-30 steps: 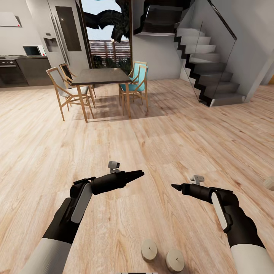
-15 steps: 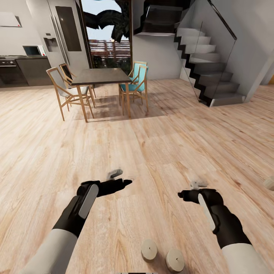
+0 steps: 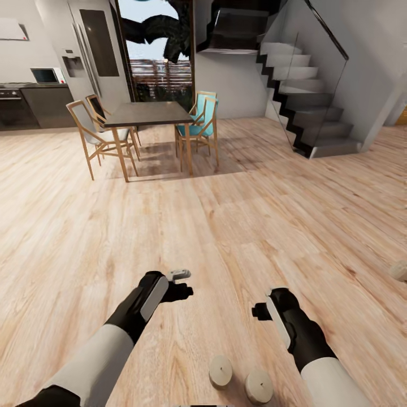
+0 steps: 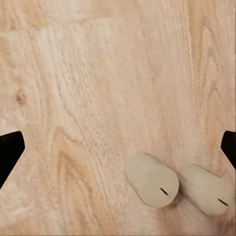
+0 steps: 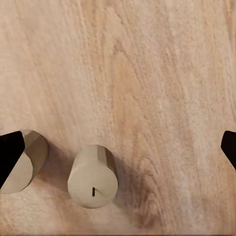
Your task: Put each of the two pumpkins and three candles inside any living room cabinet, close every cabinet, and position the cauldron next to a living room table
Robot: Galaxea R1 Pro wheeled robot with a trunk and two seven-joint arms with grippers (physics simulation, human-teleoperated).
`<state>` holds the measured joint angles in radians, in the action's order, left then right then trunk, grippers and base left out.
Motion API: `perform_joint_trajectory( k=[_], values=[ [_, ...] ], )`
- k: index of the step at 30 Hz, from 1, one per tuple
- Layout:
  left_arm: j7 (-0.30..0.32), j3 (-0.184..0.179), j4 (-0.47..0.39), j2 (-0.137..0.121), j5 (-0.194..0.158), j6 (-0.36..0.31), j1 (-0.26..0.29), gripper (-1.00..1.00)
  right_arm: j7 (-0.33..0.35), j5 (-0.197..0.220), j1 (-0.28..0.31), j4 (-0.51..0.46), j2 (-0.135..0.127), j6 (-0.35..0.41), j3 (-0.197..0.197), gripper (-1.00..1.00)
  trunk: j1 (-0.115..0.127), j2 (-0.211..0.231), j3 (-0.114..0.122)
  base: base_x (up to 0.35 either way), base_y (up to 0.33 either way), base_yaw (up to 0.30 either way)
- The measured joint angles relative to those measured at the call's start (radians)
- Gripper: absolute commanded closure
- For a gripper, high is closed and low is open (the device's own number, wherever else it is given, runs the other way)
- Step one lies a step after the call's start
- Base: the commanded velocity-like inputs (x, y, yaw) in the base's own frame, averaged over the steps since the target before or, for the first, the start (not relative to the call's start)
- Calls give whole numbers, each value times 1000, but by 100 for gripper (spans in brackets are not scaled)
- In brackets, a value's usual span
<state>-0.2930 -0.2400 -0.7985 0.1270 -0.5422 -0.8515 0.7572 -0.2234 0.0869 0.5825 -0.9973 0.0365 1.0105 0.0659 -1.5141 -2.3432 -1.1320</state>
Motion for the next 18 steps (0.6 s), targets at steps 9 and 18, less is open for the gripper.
perform_joint_trajectory(
  k=[9,18],
  values=[
    [192,18,-177,-34,-194,-3,1,-100,3,6,-3,45,1,2,-2,-100,0,0,9,0,0,-230],
    [344,60,-334,-95,-534,2,16,-100,7,4,-7,208,2,-7,-4,-100,0,0,19,0,0,-226]
  ],
)
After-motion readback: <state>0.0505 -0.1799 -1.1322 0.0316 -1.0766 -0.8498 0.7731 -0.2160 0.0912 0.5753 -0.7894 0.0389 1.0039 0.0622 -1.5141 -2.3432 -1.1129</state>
